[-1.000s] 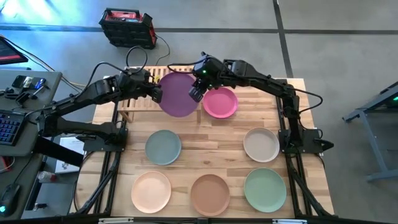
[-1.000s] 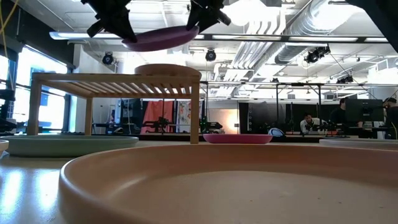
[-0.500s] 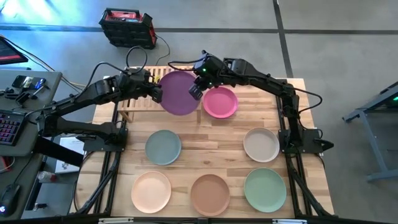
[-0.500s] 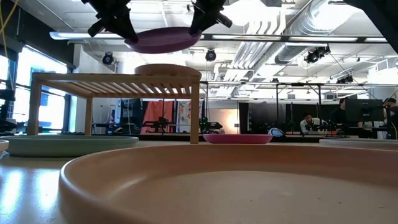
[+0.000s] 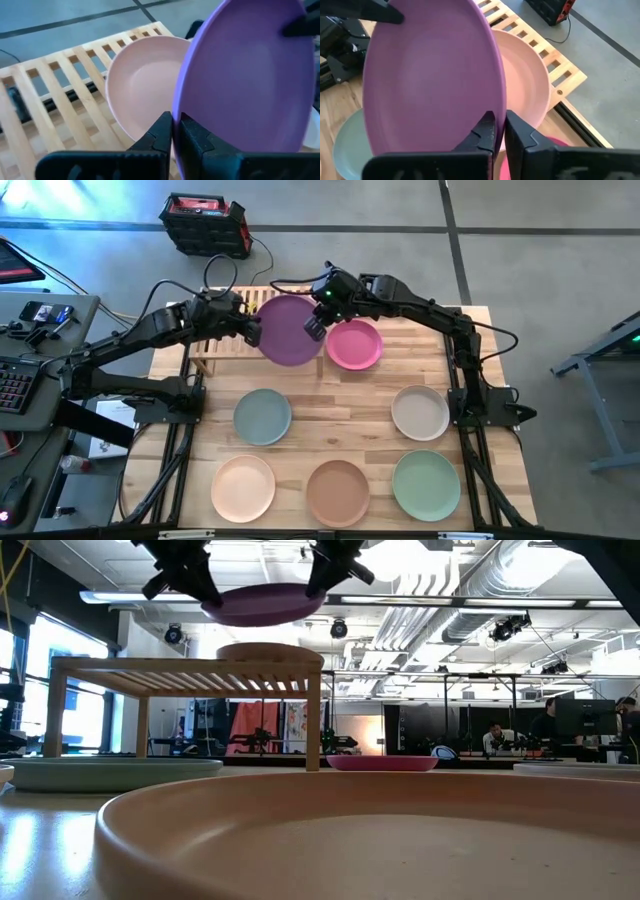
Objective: Place and stack plates onto a shelf
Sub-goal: Stack the violet plate on top of the light orange plate on the shelf
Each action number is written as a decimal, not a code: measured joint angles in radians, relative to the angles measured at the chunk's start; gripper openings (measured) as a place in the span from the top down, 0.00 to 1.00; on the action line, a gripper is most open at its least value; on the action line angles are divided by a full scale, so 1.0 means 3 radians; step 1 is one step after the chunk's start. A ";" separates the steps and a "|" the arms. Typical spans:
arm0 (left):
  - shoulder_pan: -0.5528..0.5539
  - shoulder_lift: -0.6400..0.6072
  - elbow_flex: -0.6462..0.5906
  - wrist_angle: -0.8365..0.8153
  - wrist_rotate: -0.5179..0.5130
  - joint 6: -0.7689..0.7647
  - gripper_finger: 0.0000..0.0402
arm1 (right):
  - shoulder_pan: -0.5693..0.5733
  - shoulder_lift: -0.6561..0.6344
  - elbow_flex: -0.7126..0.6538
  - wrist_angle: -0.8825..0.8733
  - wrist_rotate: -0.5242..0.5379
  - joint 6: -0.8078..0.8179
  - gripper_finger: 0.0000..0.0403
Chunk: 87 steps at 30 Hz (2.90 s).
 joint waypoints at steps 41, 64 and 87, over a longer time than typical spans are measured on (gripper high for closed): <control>0.0228 -0.0196 -0.0001 0.0449 0.0083 0.0170 0.76 | -0.1127 0.0024 0.0000 0.0671 -0.1414 -0.0081 1.00; 0.0228 -0.0266 -0.0001 0.0448 0.0413 0.0291 0.76 | -0.1086 0.0453 0.0000 0.0504 -0.1539 0.0475 1.00; 0.0228 -0.0407 -0.0001 0.0446 0.0412 0.0551 0.76 | -0.0952 0.0507 0.0000 0.0293 -0.1193 0.0599 1.00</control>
